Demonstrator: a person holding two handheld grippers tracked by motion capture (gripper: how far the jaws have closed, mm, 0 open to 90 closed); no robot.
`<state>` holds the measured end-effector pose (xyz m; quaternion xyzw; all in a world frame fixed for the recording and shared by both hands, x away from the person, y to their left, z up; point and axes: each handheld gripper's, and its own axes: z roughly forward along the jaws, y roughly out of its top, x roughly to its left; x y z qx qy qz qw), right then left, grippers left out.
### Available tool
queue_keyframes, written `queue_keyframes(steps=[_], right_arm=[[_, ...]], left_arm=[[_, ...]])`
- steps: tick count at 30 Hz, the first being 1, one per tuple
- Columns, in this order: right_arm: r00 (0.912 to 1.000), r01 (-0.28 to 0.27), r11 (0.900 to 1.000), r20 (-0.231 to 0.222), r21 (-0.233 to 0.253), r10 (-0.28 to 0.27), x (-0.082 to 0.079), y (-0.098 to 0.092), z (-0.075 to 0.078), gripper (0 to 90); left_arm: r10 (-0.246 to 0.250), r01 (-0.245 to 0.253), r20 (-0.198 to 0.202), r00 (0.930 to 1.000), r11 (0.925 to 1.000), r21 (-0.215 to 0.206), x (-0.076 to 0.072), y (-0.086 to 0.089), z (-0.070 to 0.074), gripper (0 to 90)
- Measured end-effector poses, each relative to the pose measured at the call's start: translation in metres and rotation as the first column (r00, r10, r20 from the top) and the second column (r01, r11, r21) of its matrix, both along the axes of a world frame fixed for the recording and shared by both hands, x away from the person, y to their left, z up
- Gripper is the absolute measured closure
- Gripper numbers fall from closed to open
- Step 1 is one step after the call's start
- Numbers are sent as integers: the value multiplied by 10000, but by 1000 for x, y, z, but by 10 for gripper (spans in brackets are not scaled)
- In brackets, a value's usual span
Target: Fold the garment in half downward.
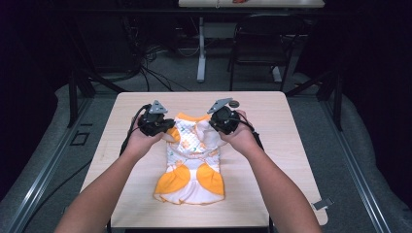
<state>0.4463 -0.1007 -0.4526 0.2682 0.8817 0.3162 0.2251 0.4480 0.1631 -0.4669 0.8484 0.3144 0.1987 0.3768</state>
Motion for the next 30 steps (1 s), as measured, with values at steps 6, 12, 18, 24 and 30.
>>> queue_keyframes(steps=[6,12,18,24,30], right_arm=[[9998,-218,9997,47,-95,218,-7,0,0,867],[9987,-499,9985,-68,-222,498,-15,1,-4,866],[9977,-647,9976,-229,-265,641,-23,2,-9,866],[9954,-935,9939,-268,-588,920,-30,5,-10,866],[9941,-1053,9923,-332,-651,1033,-35,6,-12,865]], left_arm=[[-157,157,-86,9998,9999,-22,-7,2,-7,840],[-299,298,-177,9994,9996,-20,-12,4,-11,840],[-445,446,-291,9986,9990,33,-18,5,-15,840],[-484,486,-366,9982,9988,42,-23,7,-18,840],[-568,573,-476,9972,9983,89,-29,9,-22,840]])
